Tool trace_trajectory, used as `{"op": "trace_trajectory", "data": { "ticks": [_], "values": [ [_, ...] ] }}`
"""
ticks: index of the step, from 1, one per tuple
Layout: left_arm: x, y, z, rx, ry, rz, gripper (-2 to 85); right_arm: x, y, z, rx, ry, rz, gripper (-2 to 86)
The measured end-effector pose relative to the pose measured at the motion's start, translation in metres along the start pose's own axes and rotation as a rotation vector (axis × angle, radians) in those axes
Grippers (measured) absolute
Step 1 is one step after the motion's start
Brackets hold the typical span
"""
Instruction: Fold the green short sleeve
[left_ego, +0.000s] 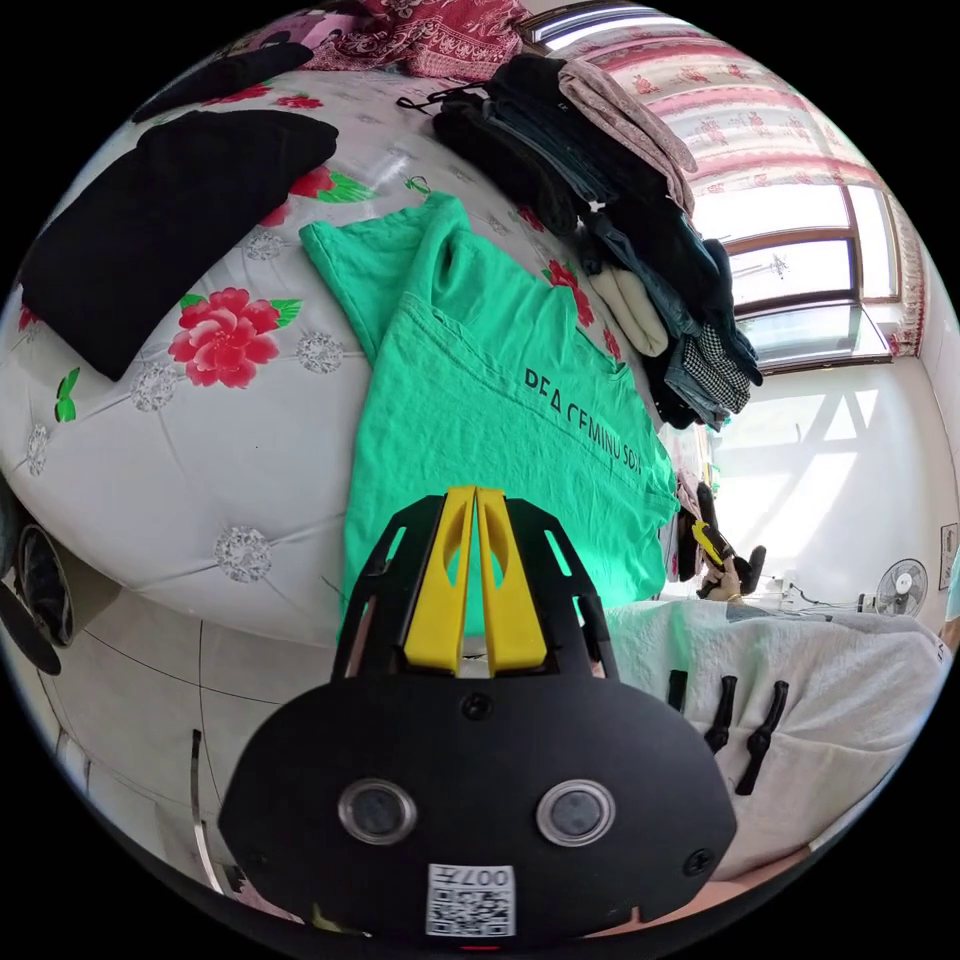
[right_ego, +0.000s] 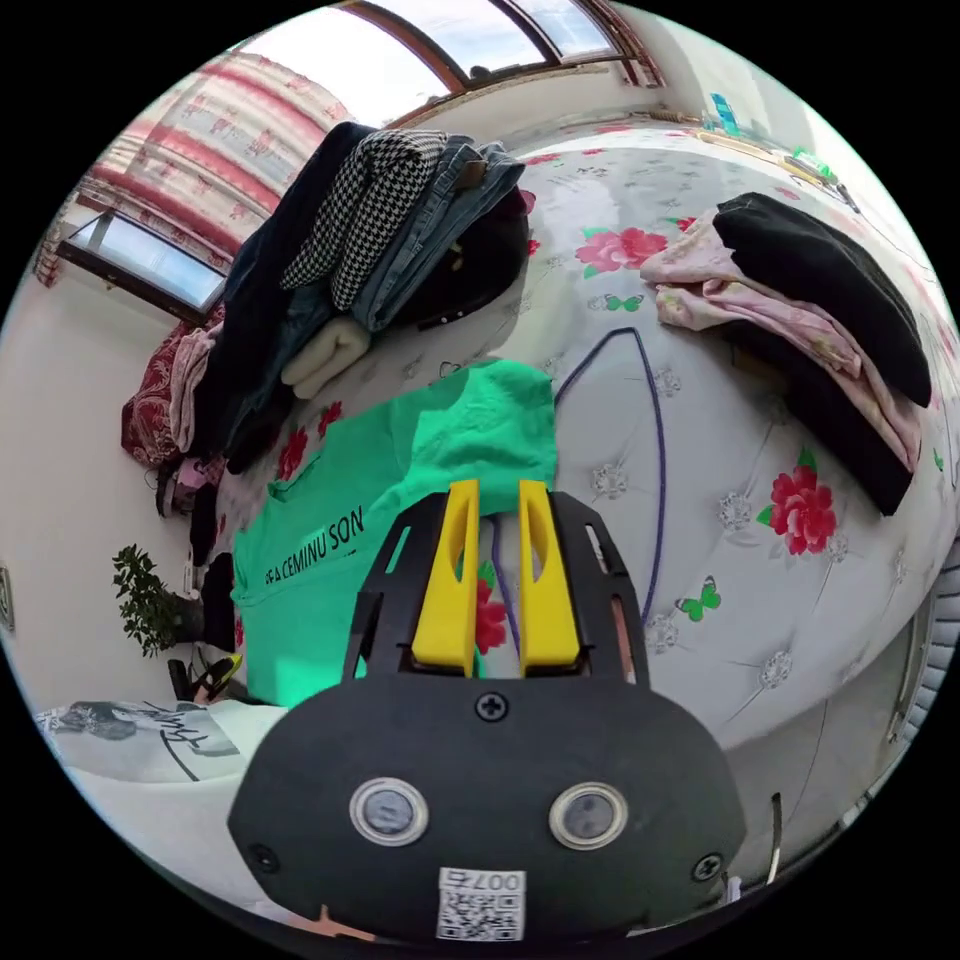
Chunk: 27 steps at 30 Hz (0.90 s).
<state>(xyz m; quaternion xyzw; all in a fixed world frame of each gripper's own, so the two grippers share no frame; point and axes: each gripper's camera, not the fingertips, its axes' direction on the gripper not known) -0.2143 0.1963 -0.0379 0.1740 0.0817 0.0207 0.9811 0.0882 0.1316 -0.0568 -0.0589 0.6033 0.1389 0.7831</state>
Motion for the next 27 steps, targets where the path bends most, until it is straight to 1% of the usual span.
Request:
{"op": "trace_trajectory", "data": {
  "ticks": [4,8,9,11,14,17,20,21,24,26,27],
  "values": [
    [-0.001,0.004,-0.018,0.013,-0.055,0.035,-0.9,-0.018,0.059,0.008,-0.15,-0.054,-0.131,6.2],
    [-0.019,0.013,-0.035,0.04,-0.097,-0.008,-0.5,-0.03,0.103,0.03,-0.338,-0.079,-0.171,7.7],
    [-0.022,0.014,-0.036,0.045,-0.102,-0.023,-0.4,-0.034,0.106,0.034,-0.36,-0.069,-0.192,7.5],
    [-0.036,0.015,-0.037,0.06,-0.086,-0.074,0.0,-0.056,0.113,0.041,-0.356,0.037,-0.296,6.2],
    [-0.052,0.012,-0.035,0.067,-0.051,-0.153,0.4,-0.074,0.11,0.044,-0.404,0.138,-0.366,4.4],
    [-0.064,0.008,-0.047,0.155,0.017,-0.195,0.8,-0.086,0.117,0.03,-0.442,0.166,-0.433,3.1],
    [-0.08,-0.004,-0.058,0.213,0.054,-0.214,2.8,-0.085,0.124,0.019,-0.498,0.144,-0.391,2.2],
    [-0.084,-0.009,-0.06,0.221,0.054,-0.22,3.3,-0.085,0.124,0.016,-0.49,0.155,-0.382,2.0],
    [-0.103,-0.035,-0.069,0.272,0.058,-0.257,6.5,-0.098,0.113,-0.01,-0.351,0.21,-0.349,1.7],
    [-0.113,-0.064,-0.074,0.307,0.024,-0.249,9.3,-0.129,0.099,-0.017,-0.276,0.227,-0.428,1.7],
    [-0.116,-0.072,-0.074,0.313,0.013,-0.248,10.0,-0.138,0.095,-0.015,-0.275,0.232,-0.453,1.6]
  ]
}}
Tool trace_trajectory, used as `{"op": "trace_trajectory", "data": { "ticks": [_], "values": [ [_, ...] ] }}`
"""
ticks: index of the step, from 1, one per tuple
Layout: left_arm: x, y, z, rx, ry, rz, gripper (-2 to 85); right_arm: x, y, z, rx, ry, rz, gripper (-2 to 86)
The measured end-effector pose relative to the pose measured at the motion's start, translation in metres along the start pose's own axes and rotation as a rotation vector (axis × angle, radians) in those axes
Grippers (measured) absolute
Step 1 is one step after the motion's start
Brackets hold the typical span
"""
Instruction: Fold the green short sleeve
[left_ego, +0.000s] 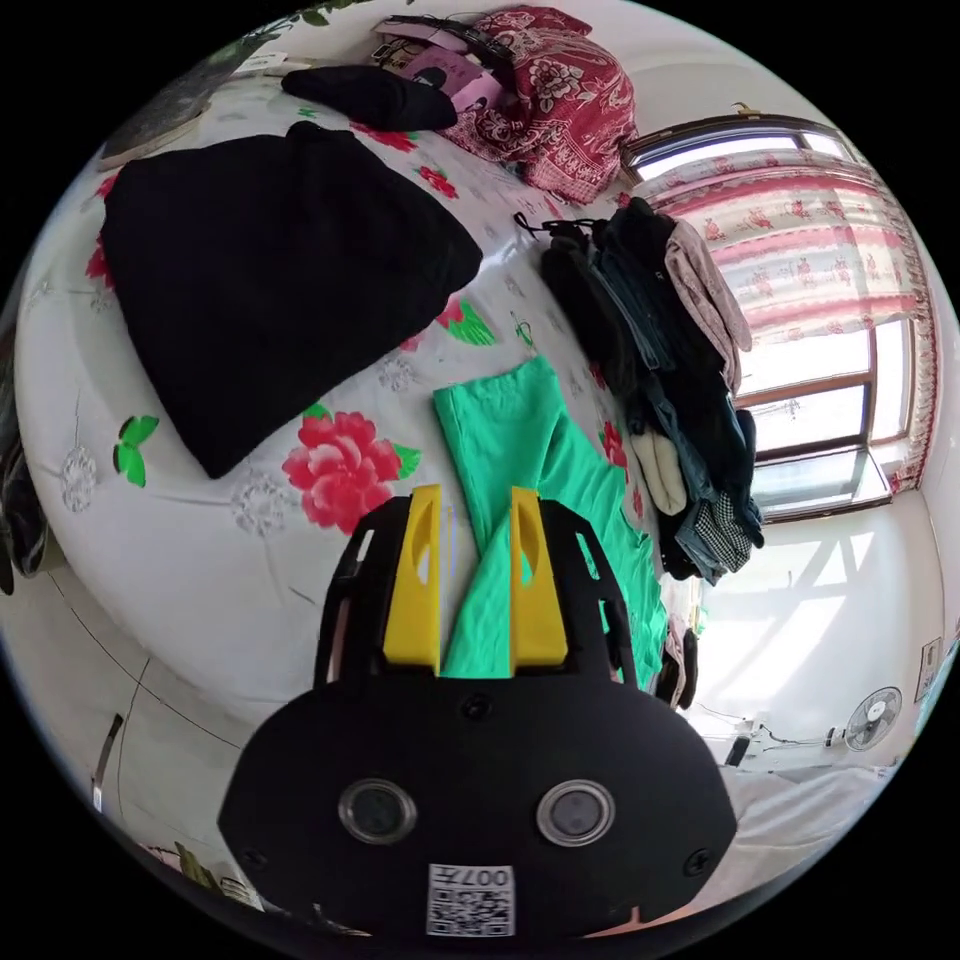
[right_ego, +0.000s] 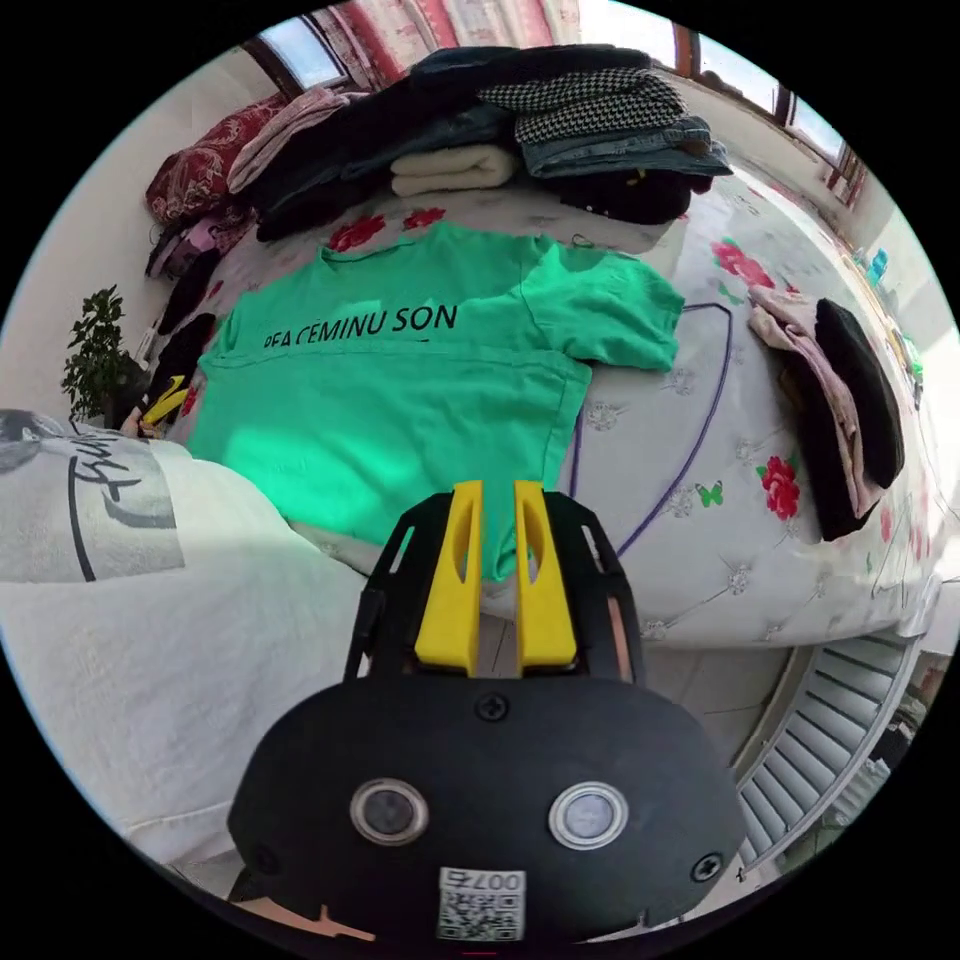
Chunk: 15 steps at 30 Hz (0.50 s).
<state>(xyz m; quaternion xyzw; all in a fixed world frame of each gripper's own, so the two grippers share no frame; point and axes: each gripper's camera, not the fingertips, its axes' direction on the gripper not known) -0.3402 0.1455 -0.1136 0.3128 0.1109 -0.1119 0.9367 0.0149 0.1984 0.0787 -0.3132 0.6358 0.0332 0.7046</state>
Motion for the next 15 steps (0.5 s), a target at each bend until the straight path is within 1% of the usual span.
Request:
{"op": "trace_trajectory", "data": {
  "ticks": [3,6,7,9,10,11,12,13,15],
  "values": [
    [-0.006,-0.037,0.016,-0.003,-0.04,-0.028,12.1,-0.037,-0.038,0.018,-0.057,0.007,-0.108,0.9],
    [-0.005,-0.063,0.031,-0.028,-0.056,-0.029,12.0,-0.078,-0.065,0.053,-0.169,0.023,-0.184,0.3],
    [-0.002,-0.072,0.036,-0.037,-0.073,-0.003,11.1,-0.092,-0.071,0.065,-0.208,0.034,-0.203,0.1],
    [0.006,-0.082,0.042,-0.075,-0.174,0.038,7.7,-0.109,-0.076,0.083,-0.26,0.033,-0.223,-0.1],
    [0.013,-0.088,0.046,-0.107,-0.267,0.089,4.0,-0.117,-0.078,0.095,-0.318,0.019,-0.229,-0.1],
    [0.018,-0.092,0.052,-0.141,-0.274,0.175,1.6,-0.123,-0.078,0.1,-0.313,0.057,-0.212,-0.2],
    [0.019,-0.095,0.057,-0.17,-0.243,0.208,1.1,-0.126,-0.075,0.099,-0.293,0.071,-0.227,-0.2],
    [0.017,-0.098,0.064,-0.233,-0.166,0.23,0.3,-0.129,-0.073,0.1,-0.276,0.102,-0.235,-0.2],
    [0.011,-0.096,0.058,-0.193,-0.093,0.206,-0.3,-0.131,-0.069,0.099,-0.255,0.119,-0.249,-0.2]
  ]
}}
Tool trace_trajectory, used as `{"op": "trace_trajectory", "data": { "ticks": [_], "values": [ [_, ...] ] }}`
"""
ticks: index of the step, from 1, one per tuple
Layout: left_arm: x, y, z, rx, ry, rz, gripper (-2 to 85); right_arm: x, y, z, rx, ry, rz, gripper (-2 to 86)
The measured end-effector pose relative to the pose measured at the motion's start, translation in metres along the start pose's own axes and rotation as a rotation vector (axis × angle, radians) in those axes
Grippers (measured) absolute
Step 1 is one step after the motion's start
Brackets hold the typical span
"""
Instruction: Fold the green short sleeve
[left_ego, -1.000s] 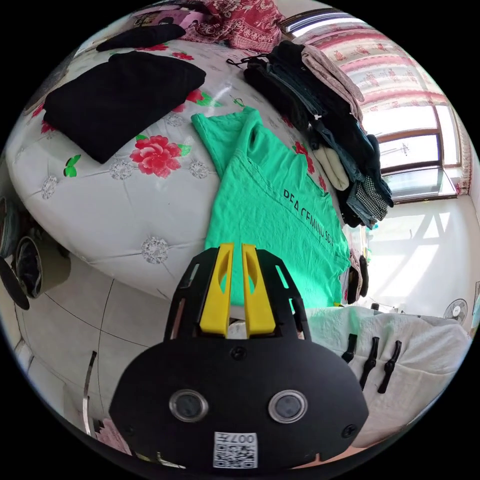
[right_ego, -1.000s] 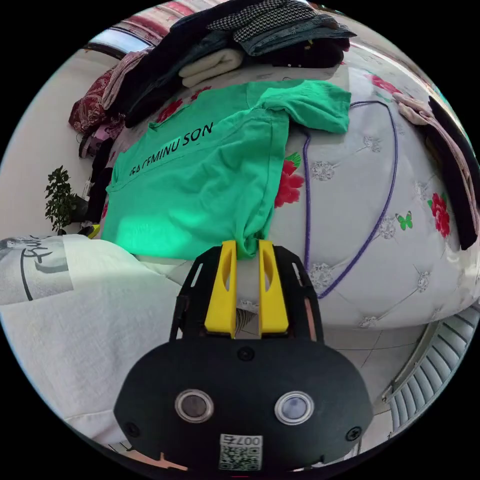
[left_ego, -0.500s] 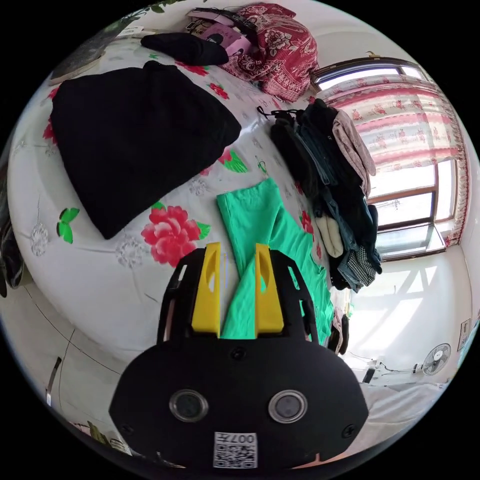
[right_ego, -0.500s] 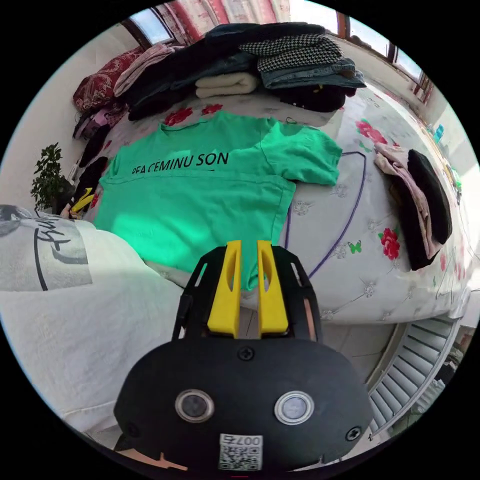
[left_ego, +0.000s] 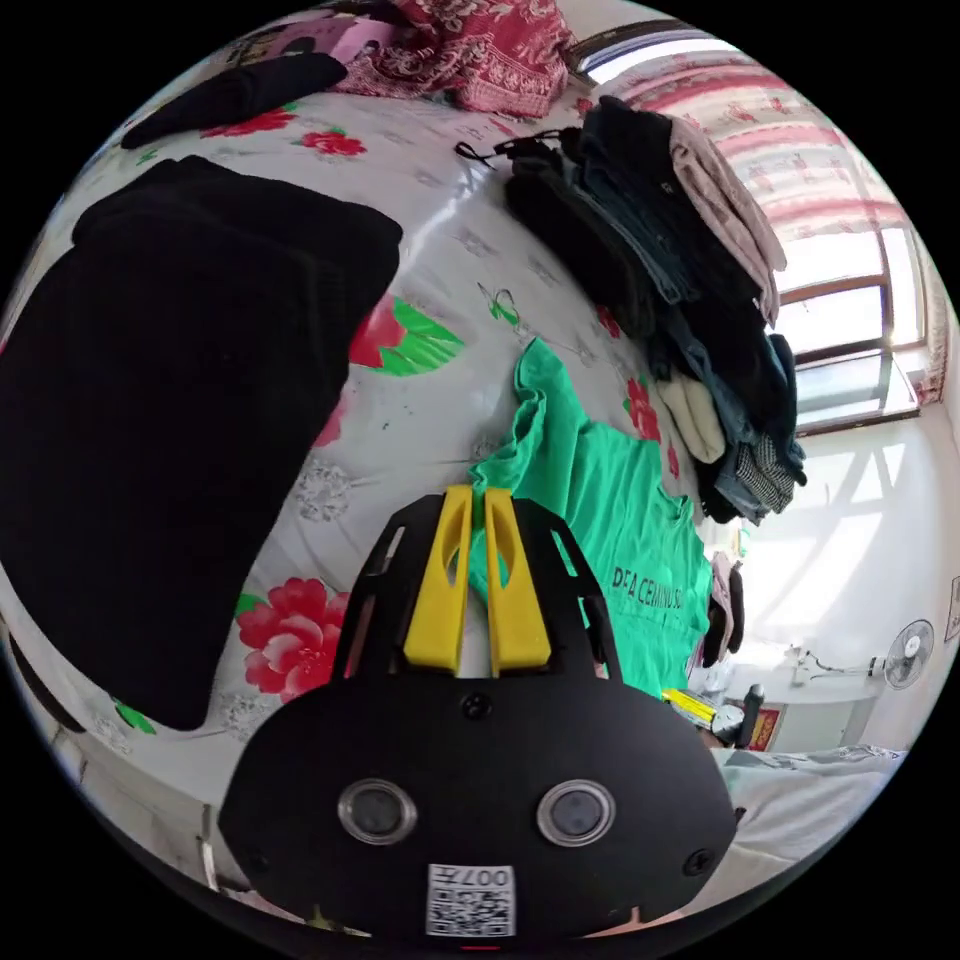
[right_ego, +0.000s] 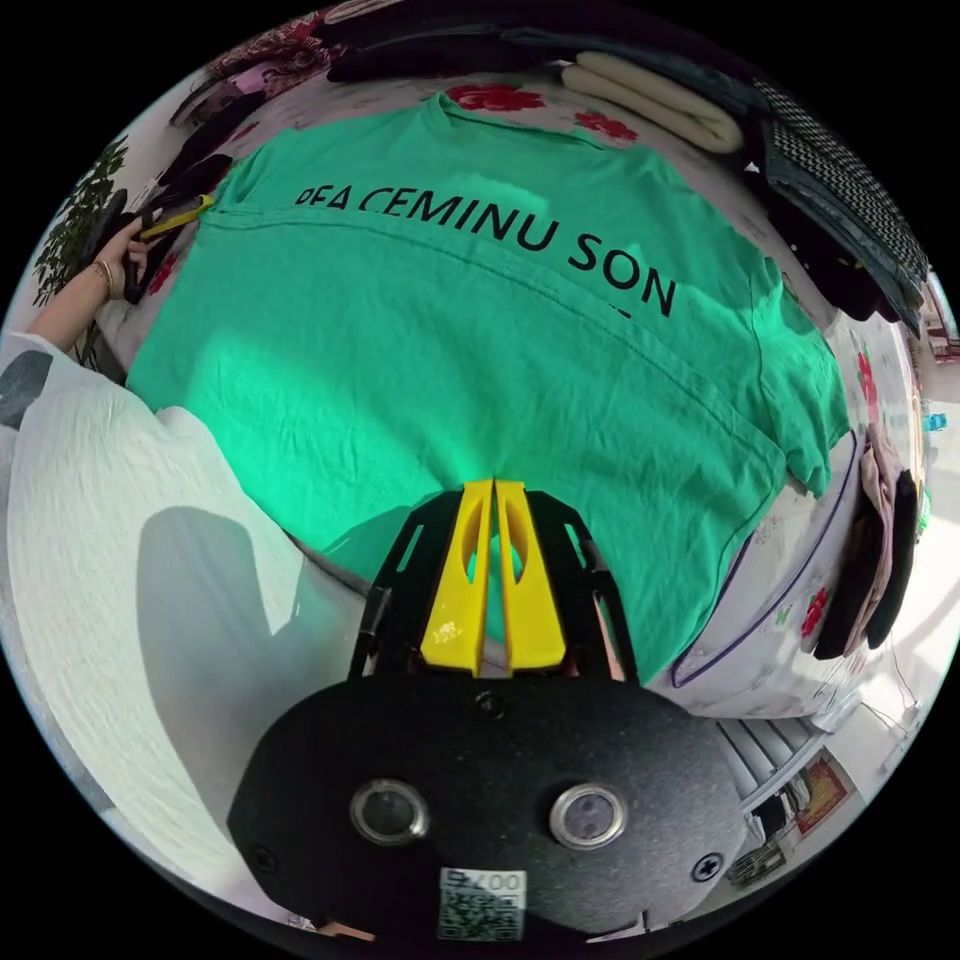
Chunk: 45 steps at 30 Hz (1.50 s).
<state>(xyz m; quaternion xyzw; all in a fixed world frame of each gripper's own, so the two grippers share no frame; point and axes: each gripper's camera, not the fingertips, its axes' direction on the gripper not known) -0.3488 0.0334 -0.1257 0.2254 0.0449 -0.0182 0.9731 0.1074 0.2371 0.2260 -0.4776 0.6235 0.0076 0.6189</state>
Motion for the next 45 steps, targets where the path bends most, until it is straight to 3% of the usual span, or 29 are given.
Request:
{"op": "trace_trajectory", "data": {
  "ticks": [2,5,10,13,15,18,20,23,26,32,38,45],
  "values": [
    [-0.021,0.029,-0.034,0.249,0.102,-0.122,-0.7,0.003,0.002,0.0,-0.001,-0.012,0.018,-0.2],
    [-0.064,0.087,-0.055,0.447,0.209,-0.378,-0.8,0.012,0.0,0.001,-0.03,-0.062,0.105,-0.2],
    [-0.102,0.153,-0.028,0.56,0.374,-0.681,-0.9,0.02,0.008,0.004,-0.024,-0.086,0.149,-0.2],
    [-0.084,0.151,-0.021,0.604,0.423,-0.626,-0.9,0.024,0.014,0.006,-0.032,-0.096,0.146,-0.2],
    [-0.055,0.13,-0.027,0.583,0.415,-0.452,-0.8,0.03,0.017,0.008,-0.043,-0.123,0.162,-0.2],
    [0.037,0.087,-0.032,0.426,0.333,0.055,-0.6,0.041,0.028,0.002,0.01,-0.242,0.184,0.0],
    [0.133,0.081,-0.006,0.187,0.229,0.536,0.1,0.055,0.044,-0.006,0.103,-0.335,0.241,0.2],
    [0.202,0.109,0.072,-0.157,0.213,0.851,3.3,0.072,0.067,-0.01,0.197,-0.4,0.336,0.6],
    [0.21,0.139,0.16,-0.446,0.032,0.841,5.9,0.088,0.087,-0.009,0.258,-0.44,0.418,1.5],
    [0.215,0.142,0.139,-0.252,0.213,0.656,6.1,0.139,0.127,-0.027,0.456,-0.367,0.604,3.6],
    [0.246,0.159,0.144,-0.303,0.163,0.663,5.9,0.222,0.171,-0.02,0.659,-0.403,0.947,5.5],
    [0.246,0.192,0.172,-0.335,0.11,0.455,4.6,0.282,0.183,0.033,0.64,-0.591,1.179,5.2]
  ]
}}
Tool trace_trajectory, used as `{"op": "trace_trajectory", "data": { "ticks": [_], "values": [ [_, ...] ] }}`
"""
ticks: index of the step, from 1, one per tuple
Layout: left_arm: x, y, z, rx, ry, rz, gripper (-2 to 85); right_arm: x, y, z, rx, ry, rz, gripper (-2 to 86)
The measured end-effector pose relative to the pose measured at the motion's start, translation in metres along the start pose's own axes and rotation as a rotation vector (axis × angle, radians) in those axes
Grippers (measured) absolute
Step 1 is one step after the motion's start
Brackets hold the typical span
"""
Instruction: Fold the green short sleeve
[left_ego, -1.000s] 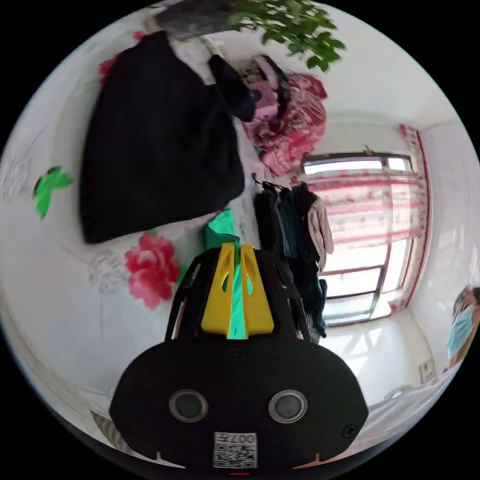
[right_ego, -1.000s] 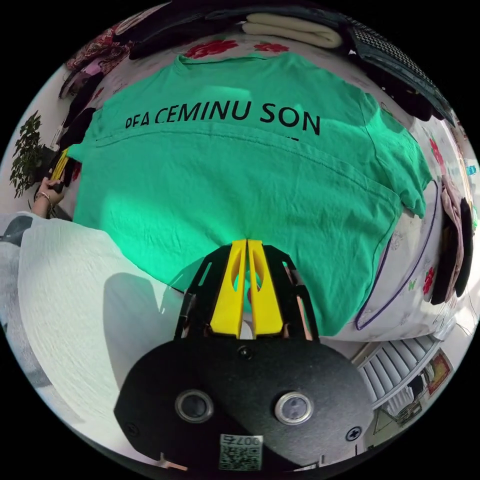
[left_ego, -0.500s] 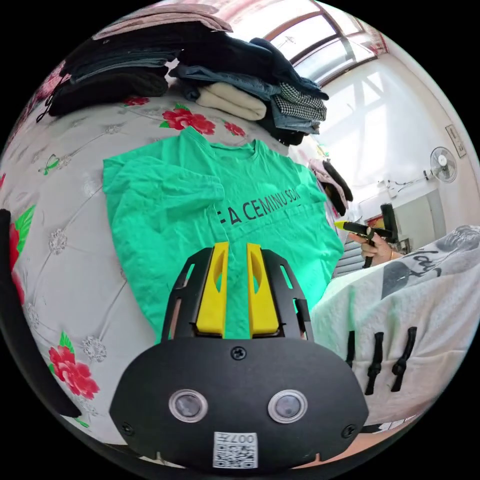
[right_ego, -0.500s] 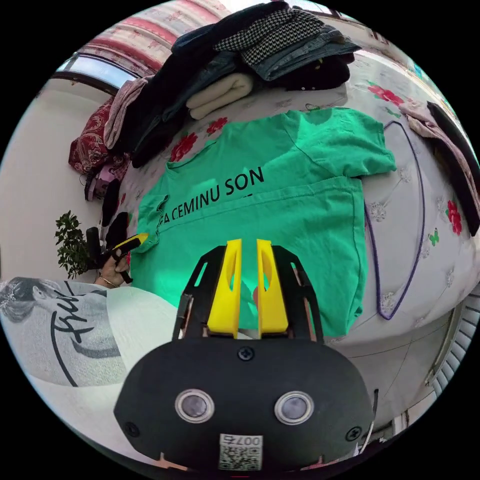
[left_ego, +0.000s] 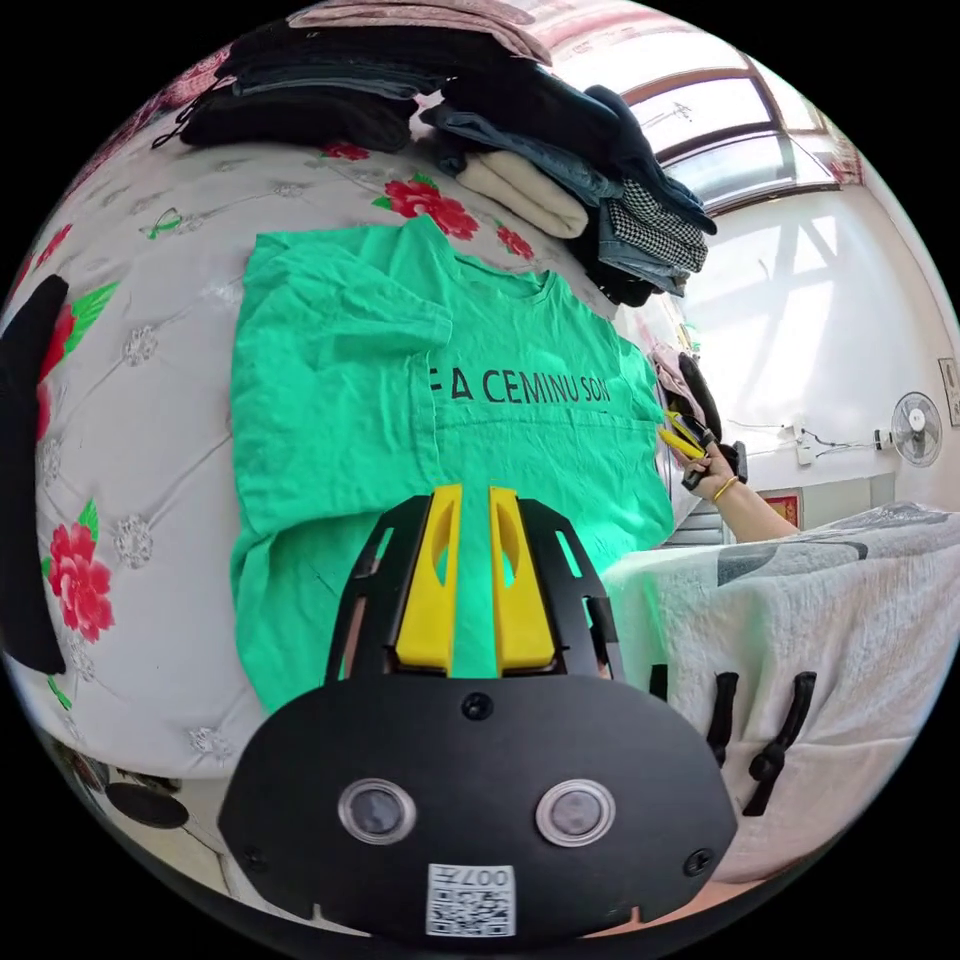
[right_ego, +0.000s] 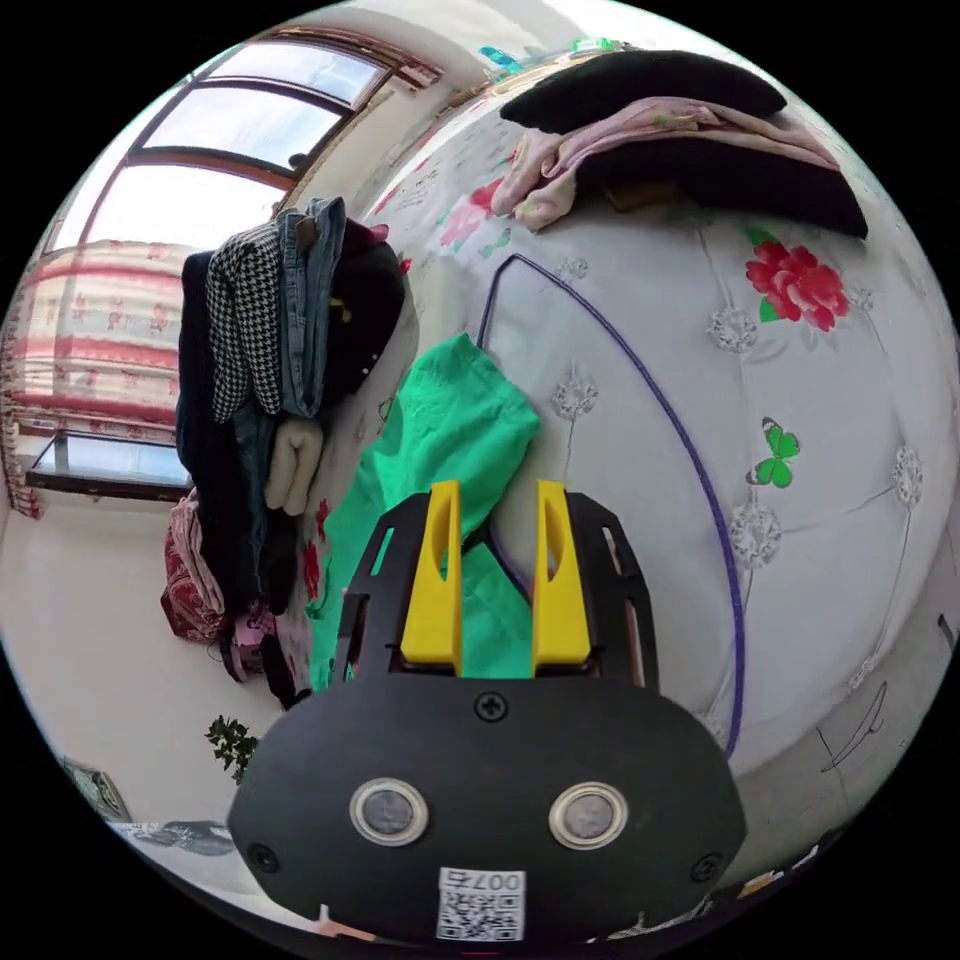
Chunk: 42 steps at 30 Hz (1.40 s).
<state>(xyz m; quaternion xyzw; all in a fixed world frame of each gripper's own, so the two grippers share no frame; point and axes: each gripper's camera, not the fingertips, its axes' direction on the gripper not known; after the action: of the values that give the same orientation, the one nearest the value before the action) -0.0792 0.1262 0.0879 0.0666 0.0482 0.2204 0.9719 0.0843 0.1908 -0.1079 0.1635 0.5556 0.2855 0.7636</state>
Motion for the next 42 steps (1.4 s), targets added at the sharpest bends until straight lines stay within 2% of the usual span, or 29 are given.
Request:
{"op": "trace_trajectory", "data": {
  "ticks": [2,6,9,12,14,16,17,19,20,22,27,31,33,37,39,42],
  "values": [
    [0.005,0.001,0.005,-0.01,-0.034,-0.032,4.1,0.01,-0.005,0.01,-0.01,-0.082,0.073,3.6],
    [0.01,-0.002,0.004,0.018,-0.081,-0.076,3.8,0.005,-0.008,0.009,0.026,-0.111,0.082,0.9],
    [0.012,-0.001,0.003,0.057,-0.072,-0.123,3.6,-0.03,-0.012,-0.007,0.076,-0.122,-0.089,0.2],
    [0.014,0.003,0.005,0.08,-0.078,-0.158,3.6,-0.109,0.003,-0.013,0.039,-0.014,-0.489,0.0],
    [0.014,0.007,0.006,0.092,-0.081,-0.185,3.6,-0.18,0.046,0.0,-0.034,0.101,-0.914,0.1],
    [0.014,0.011,0.006,0.108,-0.079,-0.205,3.5,-0.216,0.09,0.023,-0.14,0.165,-1.194,0.4],
    [0.013,0.013,0.005,0.121,-0.075,-0.218,3.5,-0.228,0.119,0.044,-0.24,0.195,-1.327,0.8],
    [0.011,0.018,0.004,0.137,-0.069,-0.238,3.5,-0.233,0.155,0.081,-0.388,0.257,-1.433,1.6],
    [0.01,0.021,0.003,0.143,-0.07,-0.251,3.5,-0.231,0.175,0.103,-0.478,0.298,-1.461,2.2],
    [0.008,0.027,-0.001,0.15,-0.08,-0.267,3.5,-0.23,0.198,0.119,-0.533,0.333,-1.492,2.9],
    [0.001,0.049,-0.017,0.16,-0.123,-0.303,3.9,-0.237,0.205,0.098,-0.467,0.307,-1.44,4.0],
    [-0.008,0.074,-0.04,0.137,-0.205,-0.315,4.0,-0.217,0.165,0.054,-0.352,0.296,-1.218,4.1],
    [-0.016,0.082,-0.047,0.144,-0.216,-0.337,4.0,-0.21,0.15,0.046,-0.326,0.289,-1.176,3.9],
    [-0.027,0.08,-0.053,0.219,-0.137,-0.387,4.0,-0.235,0.148,0.074,-0.321,0.294,-1.233,3.3],
    [-0.021,0.072,-0.051,0.234,-0.108,-0.361,4.1,-0.25,0.159,0.096,-0.365,0.285,-1.27,3.2],
    [-0.008,0.062,-0.046,0.204,-0.111,-0.285,4.1,-0.257,0.172,0.138,-0.407,0.38,-1.268,2.9]
  ]
}}
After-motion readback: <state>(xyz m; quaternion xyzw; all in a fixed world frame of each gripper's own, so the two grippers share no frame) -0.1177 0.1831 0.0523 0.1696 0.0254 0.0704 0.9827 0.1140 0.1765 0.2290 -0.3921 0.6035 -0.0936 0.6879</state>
